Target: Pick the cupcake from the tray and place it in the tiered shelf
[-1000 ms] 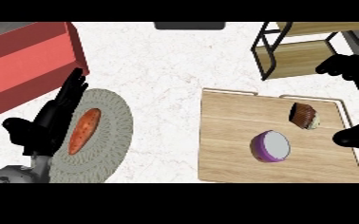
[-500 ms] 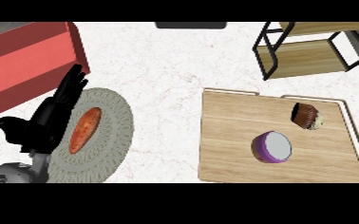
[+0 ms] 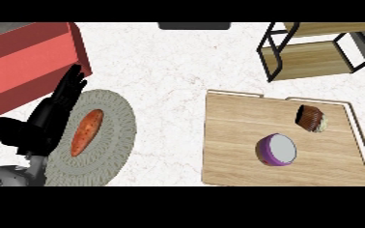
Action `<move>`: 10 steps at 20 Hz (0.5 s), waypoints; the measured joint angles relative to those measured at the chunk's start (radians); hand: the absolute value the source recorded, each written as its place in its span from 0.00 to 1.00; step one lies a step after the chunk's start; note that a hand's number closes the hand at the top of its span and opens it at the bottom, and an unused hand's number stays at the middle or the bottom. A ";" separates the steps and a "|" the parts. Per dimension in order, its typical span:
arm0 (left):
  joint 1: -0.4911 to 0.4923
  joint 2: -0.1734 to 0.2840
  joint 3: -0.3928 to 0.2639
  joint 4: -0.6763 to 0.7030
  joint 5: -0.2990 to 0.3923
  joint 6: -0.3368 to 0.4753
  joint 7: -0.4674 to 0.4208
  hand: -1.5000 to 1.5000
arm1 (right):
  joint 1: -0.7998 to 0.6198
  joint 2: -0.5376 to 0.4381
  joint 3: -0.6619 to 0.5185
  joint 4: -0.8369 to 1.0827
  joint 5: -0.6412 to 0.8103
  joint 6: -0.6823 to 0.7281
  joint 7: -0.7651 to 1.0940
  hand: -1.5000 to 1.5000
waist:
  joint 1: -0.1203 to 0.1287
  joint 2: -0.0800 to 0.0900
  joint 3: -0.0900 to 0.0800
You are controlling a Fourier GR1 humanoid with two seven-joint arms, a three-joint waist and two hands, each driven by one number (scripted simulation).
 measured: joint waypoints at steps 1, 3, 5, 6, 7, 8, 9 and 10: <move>-0.002 -0.003 0.000 0.001 -0.002 0.001 -0.001 0.50 | 0.016 -0.005 0.013 -0.003 0.030 -0.020 -0.024 0.00 | -0.001 0.000 -0.001; -0.013 -0.003 0.003 0.009 -0.005 0.002 0.003 0.50 | 0.042 -0.016 0.036 -0.001 0.091 -0.064 -0.068 0.00 | -0.002 0.001 -0.001; -0.012 -0.004 0.001 0.011 -0.006 -0.001 0.004 0.50 | 0.069 -0.024 0.054 0.011 0.158 -0.113 -0.111 0.00 | 0.001 0.000 -0.002; -0.009 -0.002 0.001 0.010 -0.006 -0.005 0.004 0.50 | 0.081 -0.030 0.059 0.022 0.191 -0.137 -0.133 0.00 | 0.001 -0.001 -0.003; -0.010 0.002 0.005 0.011 -0.003 -0.011 0.004 0.50 | 0.090 -0.033 0.067 0.033 0.223 -0.160 -0.153 0.00 | 0.003 -0.002 -0.003; -0.006 0.003 0.006 0.010 -0.004 -0.012 0.002 0.50 | 0.104 -0.034 0.076 0.041 0.252 -0.183 -0.173 0.00 | 0.003 -0.003 -0.004; -0.008 -0.001 0.002 0.004 -0.006 -0.011 0.006 0.50 | 0.114 -0.033 0.086 0.056 0.279 -0.204 -0.190 0.00 | 0.004 -0.004 -0.004; -0.008 -0.002 0.001 0.008 -0.010 -0.012 0.003 0.50 | 0.122 -0.029 0.100 0.066 0.309 -0.223 -0.204 0.00 | 0.004 -0.004 -0.005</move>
